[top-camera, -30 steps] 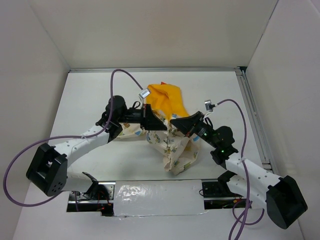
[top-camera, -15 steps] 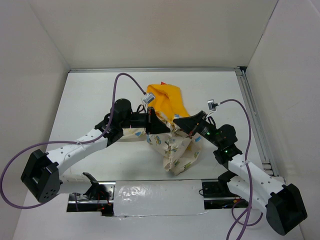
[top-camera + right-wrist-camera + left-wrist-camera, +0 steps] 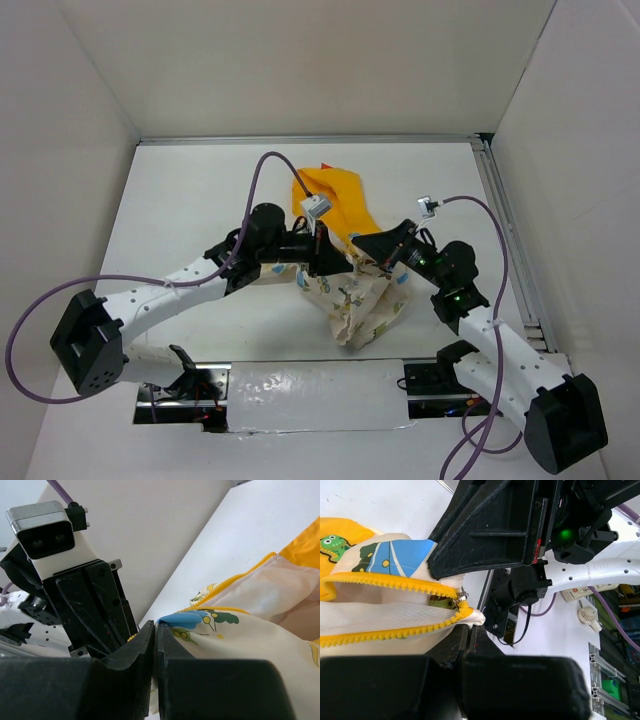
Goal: Zip up the jacket
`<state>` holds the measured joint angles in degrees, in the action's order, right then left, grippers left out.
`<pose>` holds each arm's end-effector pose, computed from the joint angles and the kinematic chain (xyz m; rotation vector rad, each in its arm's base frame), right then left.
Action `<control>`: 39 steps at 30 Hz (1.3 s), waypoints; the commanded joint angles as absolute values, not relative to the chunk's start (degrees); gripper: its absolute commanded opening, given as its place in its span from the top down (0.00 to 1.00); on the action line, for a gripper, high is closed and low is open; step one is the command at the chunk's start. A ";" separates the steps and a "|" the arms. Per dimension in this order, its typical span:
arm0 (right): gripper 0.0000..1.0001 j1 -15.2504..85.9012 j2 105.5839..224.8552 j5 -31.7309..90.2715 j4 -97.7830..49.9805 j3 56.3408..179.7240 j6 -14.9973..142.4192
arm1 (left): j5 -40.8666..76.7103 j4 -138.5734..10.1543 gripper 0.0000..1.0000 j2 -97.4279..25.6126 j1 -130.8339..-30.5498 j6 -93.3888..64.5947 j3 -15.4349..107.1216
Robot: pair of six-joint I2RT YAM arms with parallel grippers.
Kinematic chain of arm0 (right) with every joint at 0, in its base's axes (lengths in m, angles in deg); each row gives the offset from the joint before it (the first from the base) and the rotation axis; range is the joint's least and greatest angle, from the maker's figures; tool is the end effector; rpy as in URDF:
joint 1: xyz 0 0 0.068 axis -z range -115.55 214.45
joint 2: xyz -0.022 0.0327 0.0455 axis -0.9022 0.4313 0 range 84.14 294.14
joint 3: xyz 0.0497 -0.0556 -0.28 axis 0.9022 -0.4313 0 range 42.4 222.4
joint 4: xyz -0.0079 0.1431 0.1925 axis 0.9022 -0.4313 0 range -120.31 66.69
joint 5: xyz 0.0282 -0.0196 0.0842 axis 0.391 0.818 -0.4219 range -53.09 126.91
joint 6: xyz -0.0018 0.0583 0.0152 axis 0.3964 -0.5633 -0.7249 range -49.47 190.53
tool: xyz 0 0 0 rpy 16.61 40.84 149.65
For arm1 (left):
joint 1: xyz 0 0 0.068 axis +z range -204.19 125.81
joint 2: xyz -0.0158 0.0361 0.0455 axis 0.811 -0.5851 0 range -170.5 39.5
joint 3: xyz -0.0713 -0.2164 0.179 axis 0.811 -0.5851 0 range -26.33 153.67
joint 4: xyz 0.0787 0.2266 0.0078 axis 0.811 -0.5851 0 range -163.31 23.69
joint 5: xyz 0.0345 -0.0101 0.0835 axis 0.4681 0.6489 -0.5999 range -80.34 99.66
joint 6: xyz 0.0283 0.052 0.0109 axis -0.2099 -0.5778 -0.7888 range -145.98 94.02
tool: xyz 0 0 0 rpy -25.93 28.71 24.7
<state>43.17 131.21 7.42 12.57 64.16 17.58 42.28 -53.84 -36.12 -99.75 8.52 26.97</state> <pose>0.1462 0.0806 0.2995 -0.0478 1.5702 1.4023 0.1846 -0.2225 0.3382 0.6541 1.8619 -1.4662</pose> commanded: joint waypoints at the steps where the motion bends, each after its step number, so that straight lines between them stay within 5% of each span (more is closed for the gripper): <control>1: 1.00 46.34 130.28 15.20 20.99 71.22 16.38 | 50.36 -65.78 1.00 -36.71 -103.67 7.86 25.36; 6: 1.00 46.44 131.33 10.12 11.45 75.69 20.06 | 47.72 -65.26 1.00 -36.96 -102.89 11.01 25.96; 13: 0.80 42.13 134.85 14.93 -19.94 84.23 32.73 | 46.67 -68.22 1.00 -38.81 -95.42 15.24 32.82; 16: 0.67 40.29 135.90 19.94 -26.37 84.15 33.78 | 45.52 -73.60 1.00 -40.91 -93.31 16.65 37.12; 17: 0.55 39.67 135.99 20.91 -28.99 83.97 34.74 | 45.26 -76.74 1.00 -41.53 -92.78 17.61 39.05; 21: 0.40 35.20 134.94 30.11 -35.16 85.63 39.40 | 47.54 -79.49 1.00 -44.08 -90.32 17.71 41.00; 27: 0.33 24.12 131.43 49.36 -44.39 90.29 46.61 | 45.70 -85.02 1.00 -44.61 -89.17 19.29 43.28; 39: 0.36 -1.81 140.64 79.44 -53.89 93.63 46.89 | 44.12 -91.62 1.00 -46.72 -88.73 22.10 47.77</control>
<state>0.68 137.90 67.22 -49.22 90.60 47.43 44.21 -90.15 -45.97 -89.09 20.50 45.27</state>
